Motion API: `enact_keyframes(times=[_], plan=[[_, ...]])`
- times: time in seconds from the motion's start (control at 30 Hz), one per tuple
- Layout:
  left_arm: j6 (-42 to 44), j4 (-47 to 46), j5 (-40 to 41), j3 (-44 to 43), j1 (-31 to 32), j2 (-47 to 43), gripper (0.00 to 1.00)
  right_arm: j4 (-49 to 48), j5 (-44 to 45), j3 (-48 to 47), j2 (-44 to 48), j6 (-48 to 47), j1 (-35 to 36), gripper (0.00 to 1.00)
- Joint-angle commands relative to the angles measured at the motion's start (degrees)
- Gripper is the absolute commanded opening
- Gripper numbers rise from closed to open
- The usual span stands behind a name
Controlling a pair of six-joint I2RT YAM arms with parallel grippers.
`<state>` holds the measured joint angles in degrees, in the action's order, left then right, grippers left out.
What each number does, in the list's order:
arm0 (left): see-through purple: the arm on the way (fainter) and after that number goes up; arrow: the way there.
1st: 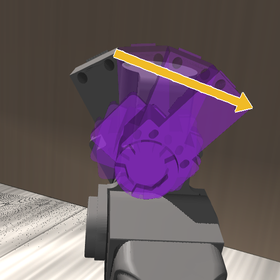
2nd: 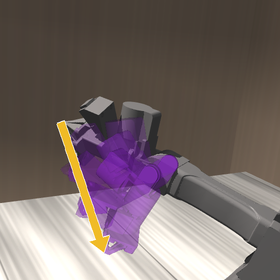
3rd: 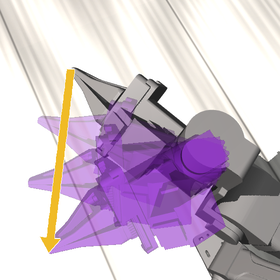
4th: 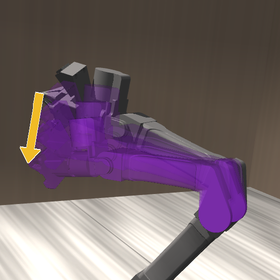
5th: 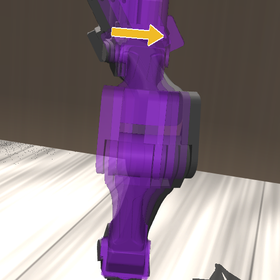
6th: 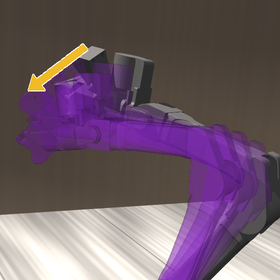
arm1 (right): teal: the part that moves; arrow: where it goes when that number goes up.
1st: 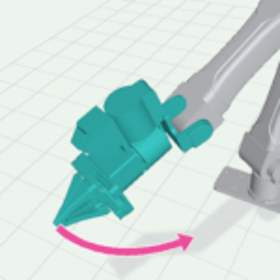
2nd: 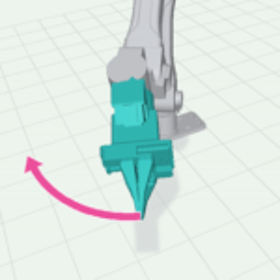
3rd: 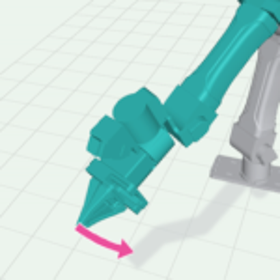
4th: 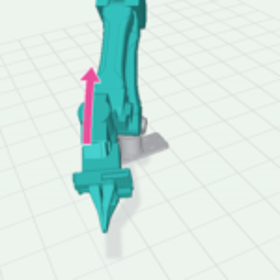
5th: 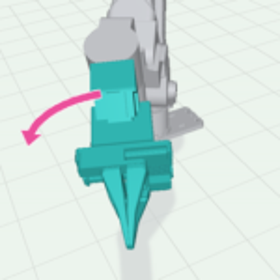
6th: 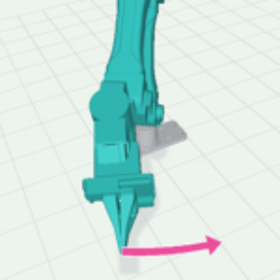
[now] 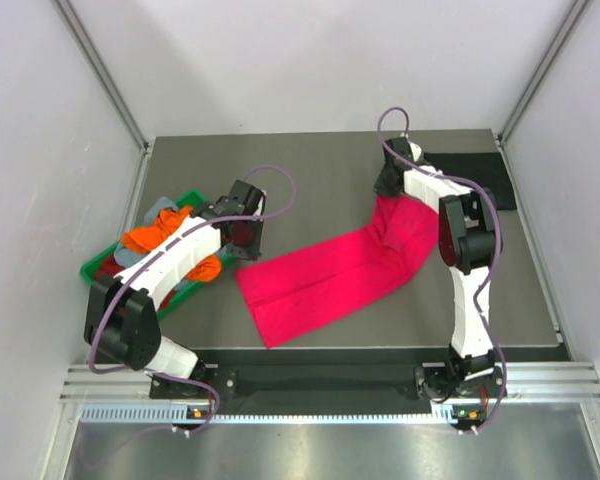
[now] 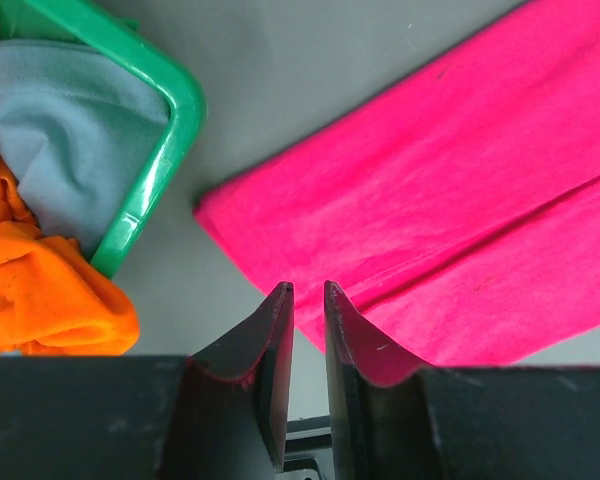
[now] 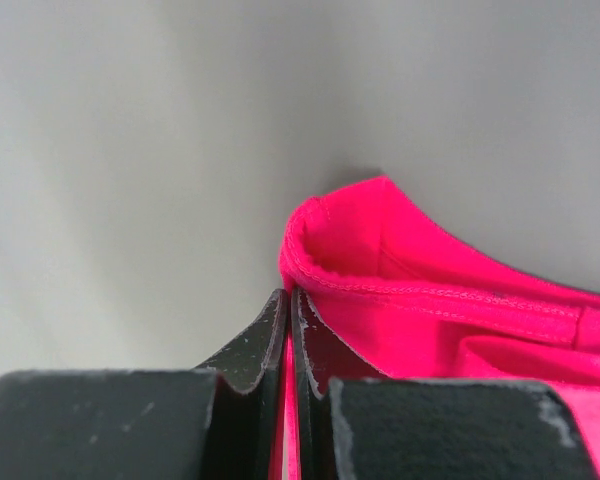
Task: Fold and stack the t-shirts
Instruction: Fold the tshirt
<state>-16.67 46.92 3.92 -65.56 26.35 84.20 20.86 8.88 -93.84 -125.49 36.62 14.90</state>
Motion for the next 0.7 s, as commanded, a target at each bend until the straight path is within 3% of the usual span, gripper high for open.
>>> enact_keyframes(times=[0.0, 0.37, 0.67], plan=[[-0.82, 1.16, 0.82, -3.43, 0.19, -0.1, 0.24, -4.16, -3.78, -8.34, -4.84, -1.64, 0.75, 0.0], [-1.09, -2.0, -0.59, -5.89, 0.19, -0.27, 0.23, -9.08, -13.63, -34.55, -22.51, 0.46, 0.75, 0.0], [0.76, -2.52, 1.44, -11.25, 0.11, 5.09, 0.24, -24.99, -16.71, -40.52, -29.54, 7.85, 2.15, 0.01]])
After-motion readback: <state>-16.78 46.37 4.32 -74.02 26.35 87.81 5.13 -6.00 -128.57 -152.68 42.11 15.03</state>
